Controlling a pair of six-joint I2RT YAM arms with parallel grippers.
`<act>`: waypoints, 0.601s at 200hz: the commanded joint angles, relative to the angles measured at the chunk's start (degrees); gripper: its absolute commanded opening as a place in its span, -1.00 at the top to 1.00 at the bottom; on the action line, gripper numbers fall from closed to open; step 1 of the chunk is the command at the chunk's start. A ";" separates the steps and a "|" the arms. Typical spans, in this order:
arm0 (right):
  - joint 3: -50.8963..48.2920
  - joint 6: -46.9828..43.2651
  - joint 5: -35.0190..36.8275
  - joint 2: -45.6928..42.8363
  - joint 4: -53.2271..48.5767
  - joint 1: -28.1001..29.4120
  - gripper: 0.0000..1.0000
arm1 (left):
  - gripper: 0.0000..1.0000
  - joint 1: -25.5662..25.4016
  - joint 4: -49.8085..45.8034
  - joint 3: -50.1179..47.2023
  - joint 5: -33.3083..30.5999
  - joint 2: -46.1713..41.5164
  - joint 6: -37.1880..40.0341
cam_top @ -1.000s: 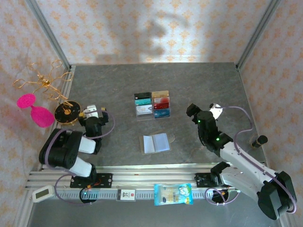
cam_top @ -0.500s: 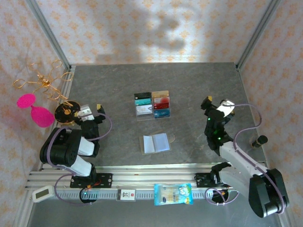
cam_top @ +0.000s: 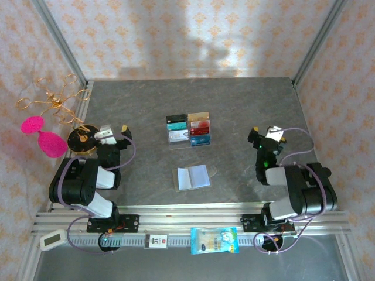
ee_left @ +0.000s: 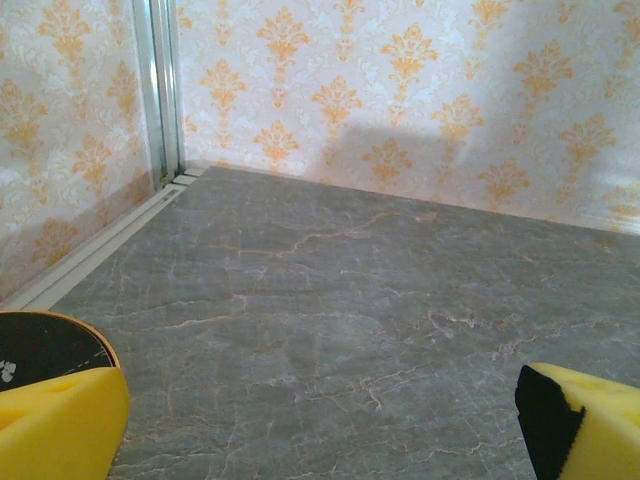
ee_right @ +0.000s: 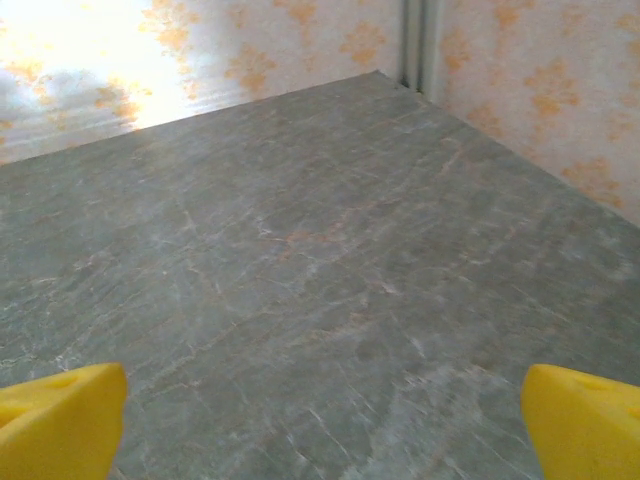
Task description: Take the credit cards out of the card holder
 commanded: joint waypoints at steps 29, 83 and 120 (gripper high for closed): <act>1.03 -0.92 -4.41 1.56 6.06 -2.07 -1.00 | -0.99 -5.77 1.85 0.16 -16.08 0.29 0.68; -3.63 -0.66 -3.78 3.36 15.70 -2.23 -0.99 | -0.99 -4.30 1.74 -0.03 -13.28 0.07 -0.45; -3.96 0.51 -0.91 2.74 15.78 -2.16 -0.99 | -0.99 -5.17 0.33 0.84 -14.09 0.19 0.47</act>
